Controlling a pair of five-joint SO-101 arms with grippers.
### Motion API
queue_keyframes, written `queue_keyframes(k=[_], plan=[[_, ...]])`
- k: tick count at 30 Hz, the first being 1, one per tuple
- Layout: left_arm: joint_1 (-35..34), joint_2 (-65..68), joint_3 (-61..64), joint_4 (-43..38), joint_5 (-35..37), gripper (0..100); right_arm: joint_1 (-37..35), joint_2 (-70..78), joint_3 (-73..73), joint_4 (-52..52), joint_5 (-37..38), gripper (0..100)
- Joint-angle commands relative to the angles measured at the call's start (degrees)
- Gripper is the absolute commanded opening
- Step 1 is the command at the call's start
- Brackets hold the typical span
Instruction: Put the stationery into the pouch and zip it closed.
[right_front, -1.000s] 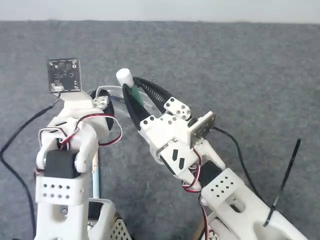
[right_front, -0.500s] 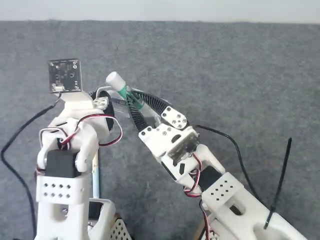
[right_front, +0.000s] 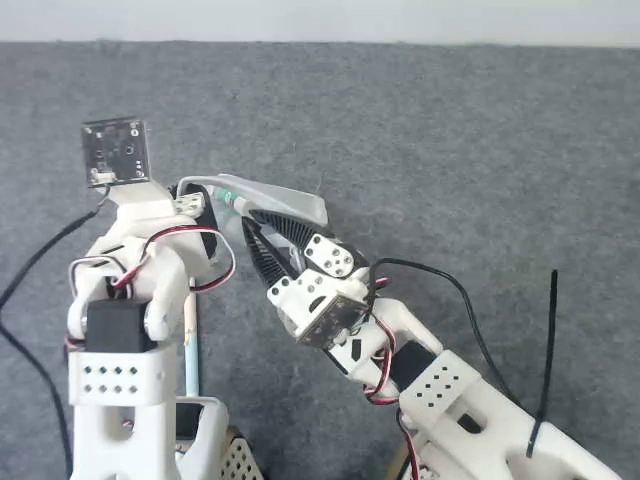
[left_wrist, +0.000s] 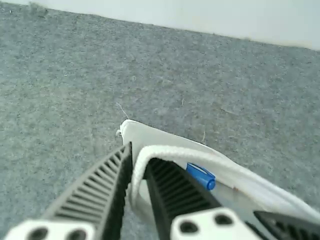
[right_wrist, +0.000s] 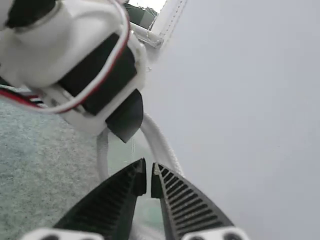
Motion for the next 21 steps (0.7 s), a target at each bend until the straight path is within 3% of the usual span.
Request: queue_keyframes(k=[1,6,15,21], plan=[[-0.1,-0.6,-1.2,-2.5,1.0,1,-0.6,-3.6,0.7,0.7,1.1,0.7],[-0.2,-0.6,-1.2,-2.5,1.0,1,-0.6,-14.7,4.3,3.7,1.1,0.7],[-8.5,-0.9,-2.6,-3.3,2.5,1,-0.8,-32.0,-1.1,31.4,-8.8,0.9],[-14.9,-0.9,-4.2,-3.7,3.3,1,-4.2,-33.0,-1.4,34.9,-9.2,0.9]])
